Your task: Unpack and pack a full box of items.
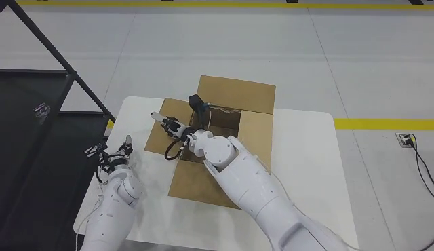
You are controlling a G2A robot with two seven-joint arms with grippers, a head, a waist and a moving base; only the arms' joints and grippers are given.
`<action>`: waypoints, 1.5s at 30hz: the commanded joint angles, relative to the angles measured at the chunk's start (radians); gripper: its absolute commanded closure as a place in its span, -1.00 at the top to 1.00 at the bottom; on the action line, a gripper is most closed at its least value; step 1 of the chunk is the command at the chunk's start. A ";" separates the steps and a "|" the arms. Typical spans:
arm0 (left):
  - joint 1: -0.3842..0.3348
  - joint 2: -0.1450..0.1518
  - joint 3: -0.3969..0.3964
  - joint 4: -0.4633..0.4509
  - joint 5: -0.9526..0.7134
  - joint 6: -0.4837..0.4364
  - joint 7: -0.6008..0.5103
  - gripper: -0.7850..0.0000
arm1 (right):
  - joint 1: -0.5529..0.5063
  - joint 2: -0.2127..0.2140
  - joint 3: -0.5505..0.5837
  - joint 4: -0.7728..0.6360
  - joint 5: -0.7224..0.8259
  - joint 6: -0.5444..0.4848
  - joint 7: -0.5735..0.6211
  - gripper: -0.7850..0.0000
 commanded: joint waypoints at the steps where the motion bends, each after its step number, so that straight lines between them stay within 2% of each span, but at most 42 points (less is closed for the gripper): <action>1: 0.023 0.002 -0.007 -0.039 0.001 0.004 0.012 1.00 | 0.000 -0.001 0.004 0.001 0.002 -0.009 0.001 1.00; 8: 0.125 0.011 -0.024 -0.250 0.032 0.003 0.024 1.00 | 0.003 -0.001 0.019 0.004 0.002 -0.027 0.013 1.00; 17: 0.350 0.028 -0.060 -0.702 0.107 -0.026 -0.021 1.00 | 0.007 0.009 0.058 -0.006 0.030 -0.073 0.070 1.00; 20: 0.414 0.032 -0.075 -0.828 0.129 -0.026 -0.033 1.00 | 0.010 0.017 0.076 -0.010 0.034 -0.084 0.083 1.00; 26: 0.508 0.038 -0.094 -1.010 0.172 -0.077 -0.061 1.00 | 0.012 0.035 0.108 -0.023 0.031 -0.096 0.081 1.00; 31: 0.586 0.048 -0.098 -1.163 0.285 -0.132 -0.110 1.00 | 0.012 0.069 0.159 -0.061 0.014 -0.173 0.070 1.00; 34: 0.625 0.053 -0.083 -1.242 0.358 -0.183 -0.156 1.00 | -0.009 0.104 0.212 -0.117 0.003 -0.229 0.080 1.00; 38: 0.633 0.056 -0.045 -1.289 0.409 -0.248 -0.217 1.00 | -0.061 0.146 0.281 -0.215 -0.024 -0.262 0.075 1.00; 45: 0.540 0.054 0.049 -1.251 0.439 -0.348 -0.375 1.00 | -0.242 0.219 0.434 -0.517 -0.062 -0.239 0.082 1.00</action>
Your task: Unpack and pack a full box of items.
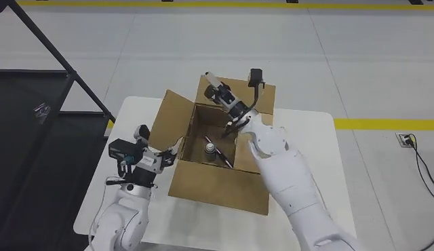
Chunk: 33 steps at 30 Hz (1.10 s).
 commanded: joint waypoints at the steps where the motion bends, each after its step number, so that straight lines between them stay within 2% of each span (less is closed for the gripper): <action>1: -0.040 -0.002 0.029 0.025 -0.011 -0.023 -0.043 1.00 | -0.064 0.017 0.044 -0.107 -0.010 0.016 0.002 1.00; 3: -0.074 -0.003 0.063 0.053 0.014 -0.064 -0.086 1.00 | -0.121 0.030 0.080 -0.199 -0.014 0.032 0.005 1.00; 5: -0.080 -0.003 0.067 0.058 0.019 -0.068 -0.092 1.00 | -0.168 0.040 0.102 -0.269 -0.016 0.061 0.023 1.00; 16: -0.077 -0.003 0.067 0.060 0.010 -0.067 -0.094 1.00 | -0.168 0.040 0.102 -0.269 -0.016 0.061 0.023 1.00; 19: -0.090 -0.008 0.080 0.061 -0.080 -0.082 -0.148 1.00 | -0.186 0.041 0.082 -0.289 0.032 0.034 0.092 1.00; 26: -0.235 -0.024 0.164 0.169 -0.307 -0.138 -0.403 1.00 | -0.223 0.074 0.163 -0.358 0.042 -0.055 0.181 1.00; 29: -0.320 -0.034 0.206 0.250 -0.416 -0.142 -0.544 1.00 | -0.261 0.095 0.226 -0.405 0.042 -0.081 0.212 1.00; 33: -0.430 -0.050 0.259 0.391 -0.573 -0.148 -0.679 1.00 | -0.317 0.120 0.309 -0.466 0.032 -0.092 0.231 1.00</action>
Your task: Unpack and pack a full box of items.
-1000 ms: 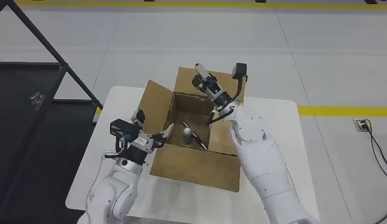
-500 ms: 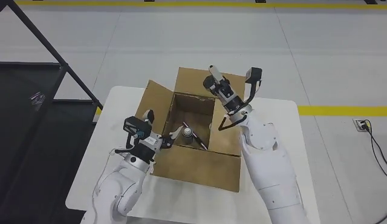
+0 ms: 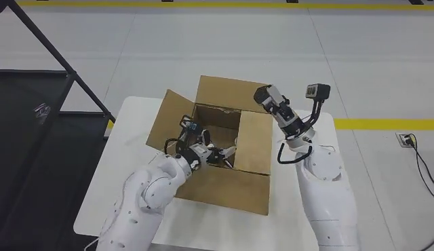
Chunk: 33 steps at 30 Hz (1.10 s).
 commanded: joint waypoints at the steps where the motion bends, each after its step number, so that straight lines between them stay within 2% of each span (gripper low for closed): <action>1: -0.053 -0.008 0.027 0.074 -0.077 -0.005 -0.060 1.00 | -0.024 0.009 0.034 -0.024 -0.007 0.000 -0.004 1.00; 8: -0.211 -0.053 0.135 0.316 -0.300 -0.035 -0.113 1.00 | -0.093 0.033 0.098 -0.088 0.021 0.022 -0.029 1.00; 12: -0.285 -0.082 0.172 0.459 -0.452 -0.044 -0.138 1.00 | -0.108 0.043 0.107 -0.108 0.028 0.026 -0.040 1.00; 19: -0.379 -0.126 0.230 0.643 -0.596 -0.091 -0.165 1.00 | -0.119 0.057 0.110 -0.117 0.043 0.027 -0.063 1.00; 26: -0.427 -0.148 0.249 0.710 -0.643 -0.154 -0.148 1.00 | -0.125 0.070 0.103 -0.118 0.053 0.024 -0.075 1.00; 33: -0.427 -0.146 0.237 0.644 -0.654 -0.189 -0.154 1.00 | -0.126 0.082 0.091 -0.117 0.064 0.024 -0.087 1.00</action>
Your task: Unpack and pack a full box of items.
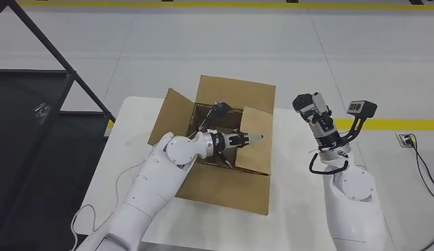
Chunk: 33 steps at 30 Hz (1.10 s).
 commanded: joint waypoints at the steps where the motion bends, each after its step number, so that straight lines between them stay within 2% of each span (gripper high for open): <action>1: 0.008 0.002 -0.003 -0.038 0.003 -0.004 0.002 1.00 | 0.001 0.003 -0.002 0.002 0.004 -0.002 -0.005 1.00; 8: 0.037 -0.004 0.019 -0.175 0.042 0.004 0.066 1.00 | -0.014 0.017 0.021 -0.005 0.025 -0.026 -0.042 1.00; 13: 0.031 -0.024 0.062 -0.183 0.056 0.012 0.113 1.00 | -0.068 0.030 0.088 -0.055 0.030 -0.059 -0.114 1.00; 21: -0.018 -0.075 0.148 -0.081 0.034 0.013 0.159 1.00 | -0.185 0.050 0.200 -0.144 0.032 -0.063 -0.184 1.00; 33: -0.098 -0.182 0.270 0.127 -0.004 0.009 0.217 1.00 | -0.261 0.071 0.279 -0.160 0.005 -0.042 -0.276 1.00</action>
